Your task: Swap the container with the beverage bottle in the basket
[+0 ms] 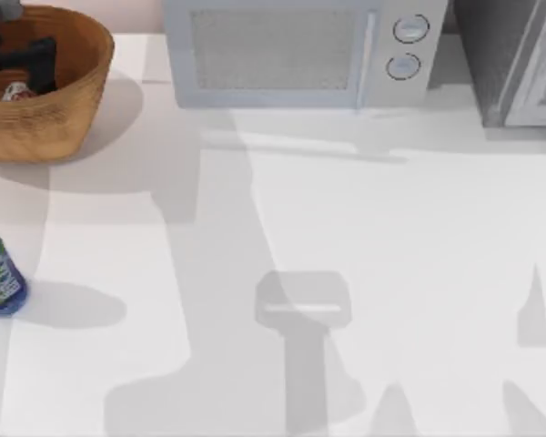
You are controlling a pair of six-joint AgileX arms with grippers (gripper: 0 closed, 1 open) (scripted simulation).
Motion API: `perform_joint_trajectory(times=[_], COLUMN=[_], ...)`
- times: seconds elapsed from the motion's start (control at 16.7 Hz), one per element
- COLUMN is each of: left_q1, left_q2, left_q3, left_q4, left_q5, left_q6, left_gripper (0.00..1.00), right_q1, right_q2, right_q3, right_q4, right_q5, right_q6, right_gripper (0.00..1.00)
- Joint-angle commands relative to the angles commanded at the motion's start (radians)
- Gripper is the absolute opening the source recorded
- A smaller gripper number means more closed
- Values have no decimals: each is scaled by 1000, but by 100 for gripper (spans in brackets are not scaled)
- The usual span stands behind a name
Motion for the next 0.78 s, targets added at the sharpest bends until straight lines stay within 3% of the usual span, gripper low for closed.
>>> perform_joint_trajectory(times=[0.66, 0.78], left_q1=[0, 0], left_q2=[0, 0], left_q3=[0, 0], left_q4=[0, 0], left_q5=[0, 0], left_q6=[0, 0], left_gripper=[2, 0], right_q1=[0, 0], right_q2=[0, 0], right_q3=[0, 0], right_q4=[0, 0], right_q5=[0, 0], right_q6=[0, 0], right_gripper=[100, 100])
